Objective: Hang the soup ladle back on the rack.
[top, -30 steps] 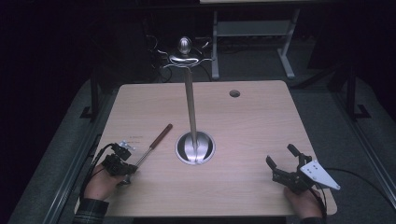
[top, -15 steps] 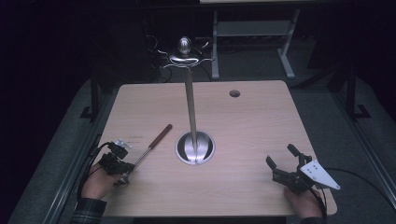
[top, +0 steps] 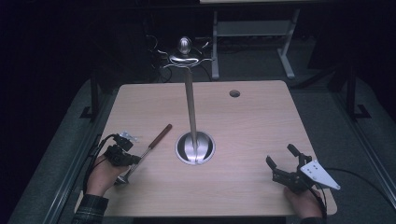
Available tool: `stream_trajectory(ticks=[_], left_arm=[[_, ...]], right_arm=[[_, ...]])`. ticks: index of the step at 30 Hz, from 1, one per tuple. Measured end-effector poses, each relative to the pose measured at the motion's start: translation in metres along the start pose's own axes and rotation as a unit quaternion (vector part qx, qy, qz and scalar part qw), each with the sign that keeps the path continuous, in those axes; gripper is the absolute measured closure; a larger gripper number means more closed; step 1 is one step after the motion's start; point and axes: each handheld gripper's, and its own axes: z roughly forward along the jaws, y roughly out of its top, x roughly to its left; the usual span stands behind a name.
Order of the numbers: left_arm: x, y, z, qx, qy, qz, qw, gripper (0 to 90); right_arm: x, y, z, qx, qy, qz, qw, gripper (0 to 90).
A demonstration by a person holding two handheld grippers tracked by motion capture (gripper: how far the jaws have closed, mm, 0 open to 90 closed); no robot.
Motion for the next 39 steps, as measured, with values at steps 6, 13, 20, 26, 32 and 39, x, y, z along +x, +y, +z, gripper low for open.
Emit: stream_trajectory(ticks=[6,13,20,26,32,39], left_arm=[[0.001,0.017,0.003,-0.002,-0.006,-0.002,1.0000,84.9],[0.004,0.035,0.011,0.004,0.000,0.003,1.0000,76.6],[0.011,0.064,0.020,0.008,0.005,0.009,0.9999,69.3],[0.016,0.077,0.038,0.033,0.003,0.005,0.9994,65.5],[0.020,0.081,0.052,0.055,0.006,0.005,0.9985,65.2],[0.021,0.083,0.066,0.074,0.010,0.022,0.9969,64.5]], right_arm=[[0.000,0.000,0.000,0.000,0.000,0.000,1.0000,7.9],[0.000,0.000,0.000,0.000,-0.001,0.000,1.0000,7.9],[0.000,0.000,0.000,0.000,-0.001,0.000,1.0000,7.9],[0.000,0.000,0.000,0.000,-0.001,0.000,1.0000,8.0],[0.000,0.000,0.000,0.000,-0.001,0.000,1.0000,7.9],[0.000,0.000,0.000,0.000,-0.001,0.000,1.0000,7.9]])
